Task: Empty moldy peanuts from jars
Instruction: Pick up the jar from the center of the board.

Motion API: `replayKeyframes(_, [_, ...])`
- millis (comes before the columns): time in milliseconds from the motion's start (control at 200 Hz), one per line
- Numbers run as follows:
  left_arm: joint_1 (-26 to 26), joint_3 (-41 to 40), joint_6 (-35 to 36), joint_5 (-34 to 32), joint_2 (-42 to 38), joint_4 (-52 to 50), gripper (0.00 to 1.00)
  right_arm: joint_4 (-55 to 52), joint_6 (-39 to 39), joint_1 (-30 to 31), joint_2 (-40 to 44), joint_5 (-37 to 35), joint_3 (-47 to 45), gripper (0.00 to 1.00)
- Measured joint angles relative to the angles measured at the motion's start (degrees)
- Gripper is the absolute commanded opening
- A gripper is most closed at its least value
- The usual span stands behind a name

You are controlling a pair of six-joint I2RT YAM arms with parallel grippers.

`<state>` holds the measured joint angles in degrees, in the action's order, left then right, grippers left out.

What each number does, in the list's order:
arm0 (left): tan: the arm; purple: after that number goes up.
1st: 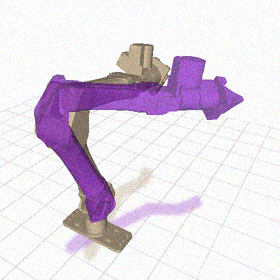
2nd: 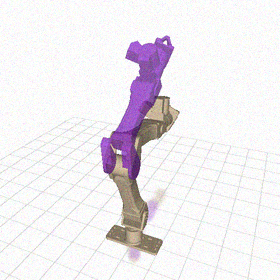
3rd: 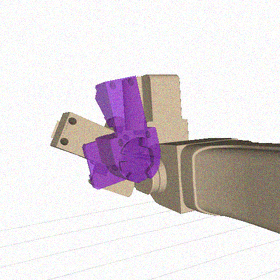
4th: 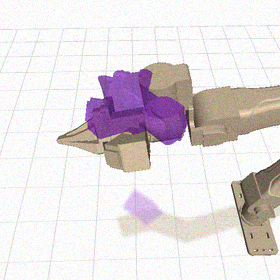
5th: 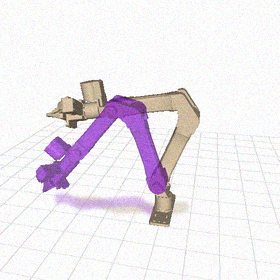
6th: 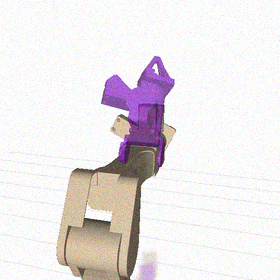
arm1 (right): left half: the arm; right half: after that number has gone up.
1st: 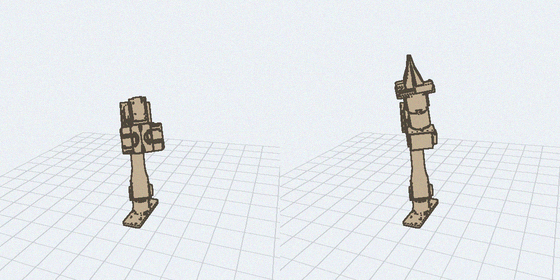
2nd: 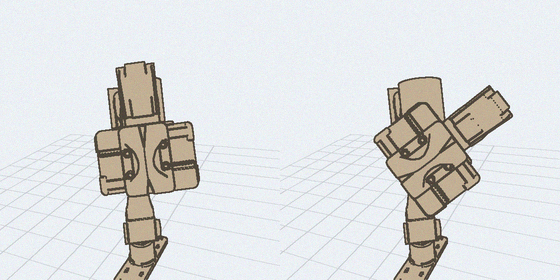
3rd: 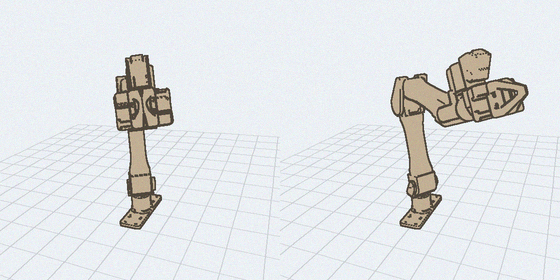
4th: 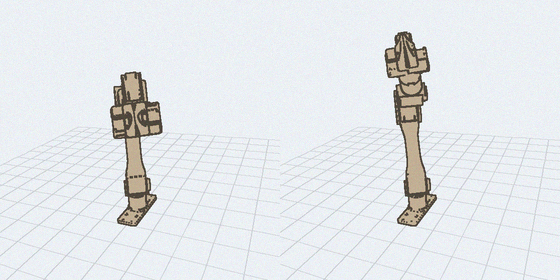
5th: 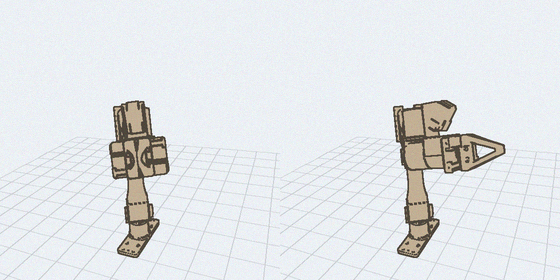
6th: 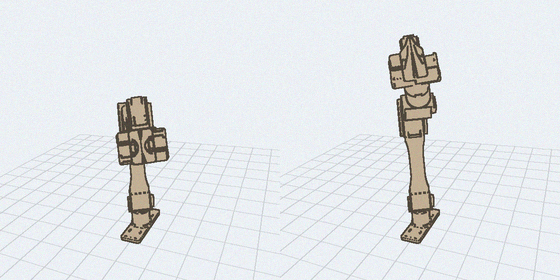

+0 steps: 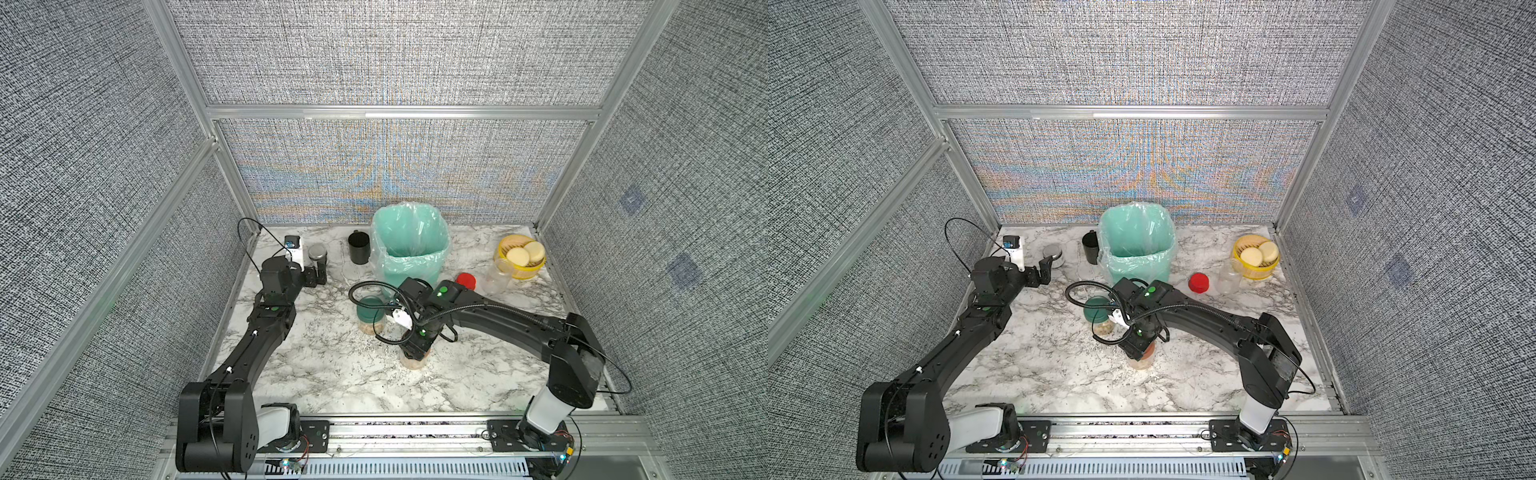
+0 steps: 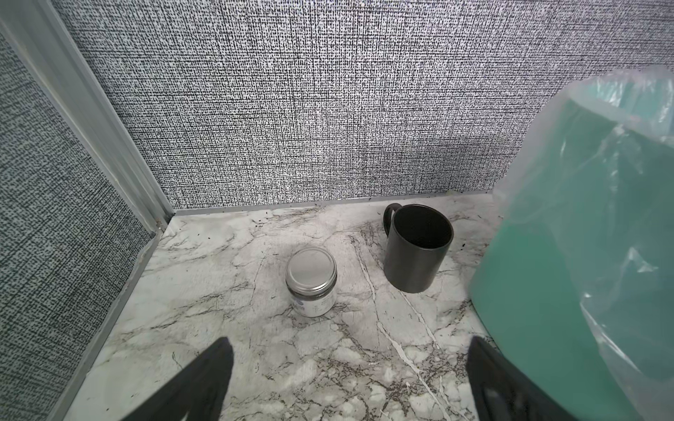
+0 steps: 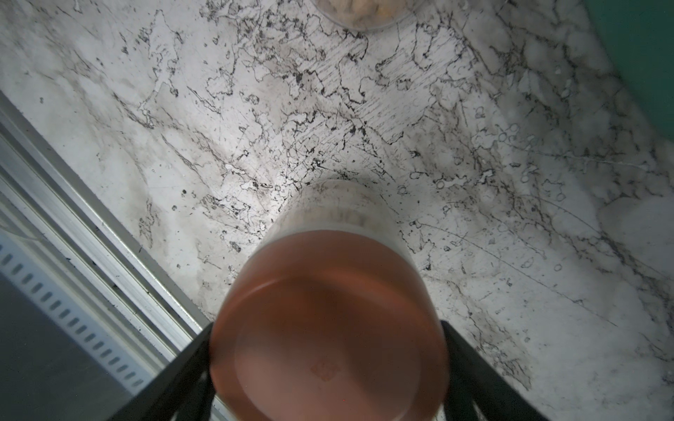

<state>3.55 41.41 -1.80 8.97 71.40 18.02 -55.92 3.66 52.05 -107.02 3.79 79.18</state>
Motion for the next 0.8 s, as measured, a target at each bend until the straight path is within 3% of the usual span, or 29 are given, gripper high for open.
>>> replayKeyframes(165, [0.0, 0.02, 0.31, 0.2, 0.0, 0.0, 1.0, -0.02, 0.17, -0.02, -0.37, 0.15, 0.17, 0.75])
replayKeyframes(270, [0.0, 0.02, 0.39, 0.22, 0.0, 0.0, 1.0, -0.02, 0.22, -0.09, -0.42, 0.17, 0.15, 0.68])
replayKeyframes(365, [0.0, 0.02, 0.52, 0.22, 0.0, 0.0, 0.99, 0.0, 0.26, -0.22, -0.33, 0.26, 0.15, 0.53])
replayKeyframes(596, [0.0, 0.02, 0.94, 1.11, -0.04, -0.02, 1.0, 0.57, 0.5, -1.68, 0.35, 3.04, -0.11, 0.0])
replayKeyframes(796, [0.0, 0.48, 1.55, 3.61, -0.31, -0.61, 1.0, 2.64, 0.55, -4.17, 2.64, 7.96, -0.7, 0.0])
